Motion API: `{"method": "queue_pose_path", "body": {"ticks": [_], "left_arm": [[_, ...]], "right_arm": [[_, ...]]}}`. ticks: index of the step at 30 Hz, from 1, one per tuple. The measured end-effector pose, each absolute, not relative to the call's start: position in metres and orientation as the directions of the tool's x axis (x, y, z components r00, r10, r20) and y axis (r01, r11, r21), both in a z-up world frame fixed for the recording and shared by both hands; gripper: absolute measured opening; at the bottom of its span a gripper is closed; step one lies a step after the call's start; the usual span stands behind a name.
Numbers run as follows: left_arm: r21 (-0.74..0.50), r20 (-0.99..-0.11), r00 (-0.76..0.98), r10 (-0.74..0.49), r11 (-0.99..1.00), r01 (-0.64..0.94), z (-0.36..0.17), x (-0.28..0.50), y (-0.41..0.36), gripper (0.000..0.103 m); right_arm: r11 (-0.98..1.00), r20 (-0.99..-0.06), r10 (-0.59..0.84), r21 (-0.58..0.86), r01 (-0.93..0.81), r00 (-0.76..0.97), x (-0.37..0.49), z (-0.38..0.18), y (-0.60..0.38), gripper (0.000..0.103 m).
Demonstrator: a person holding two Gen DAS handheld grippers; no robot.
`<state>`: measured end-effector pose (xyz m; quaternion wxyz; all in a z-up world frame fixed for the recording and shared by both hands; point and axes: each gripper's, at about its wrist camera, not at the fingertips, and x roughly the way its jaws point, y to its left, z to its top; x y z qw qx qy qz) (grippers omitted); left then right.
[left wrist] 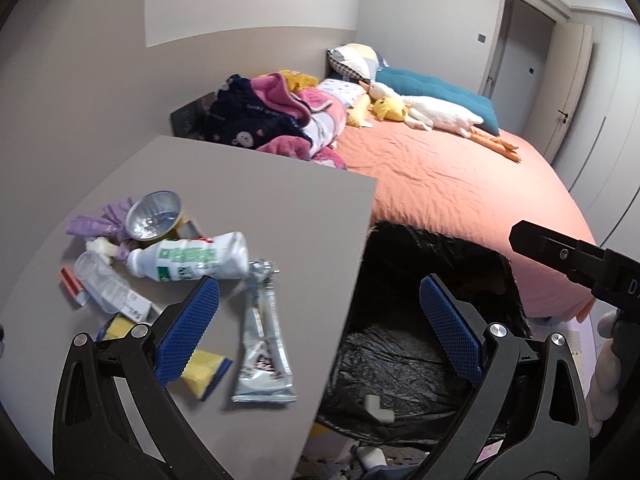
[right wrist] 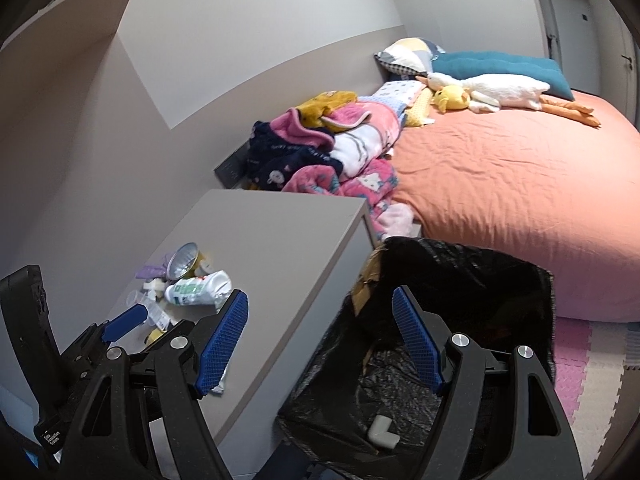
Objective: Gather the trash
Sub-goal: 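Grasp the silver squeezed tube with the right tool while the left tool grasps the clear plastic cup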
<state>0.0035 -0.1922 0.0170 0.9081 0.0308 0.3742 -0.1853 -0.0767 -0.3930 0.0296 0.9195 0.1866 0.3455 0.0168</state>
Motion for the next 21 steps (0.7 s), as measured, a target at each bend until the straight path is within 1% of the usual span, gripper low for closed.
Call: {"method": "queue_pose_path", "body": {"ticks": [10,21], "left_arm": [[-0.062,-0.692,0.677,-0.249,0.956,0.288,0.013,0.007,-0.146,0.097],[-0.079,-0.701,0.682,-0.209,0.973,0.217,0.005,0.014,-0.093,0.097]], "right_arm": [[0.929,-0.648,0.228,0.369,0.037,0.727,-0.059,0.021,-0.349,0.075],[0.938,-0.684,0.268,0.347,-0.021,0.678,-0.037,0.01,-0.299,0.075]]}}
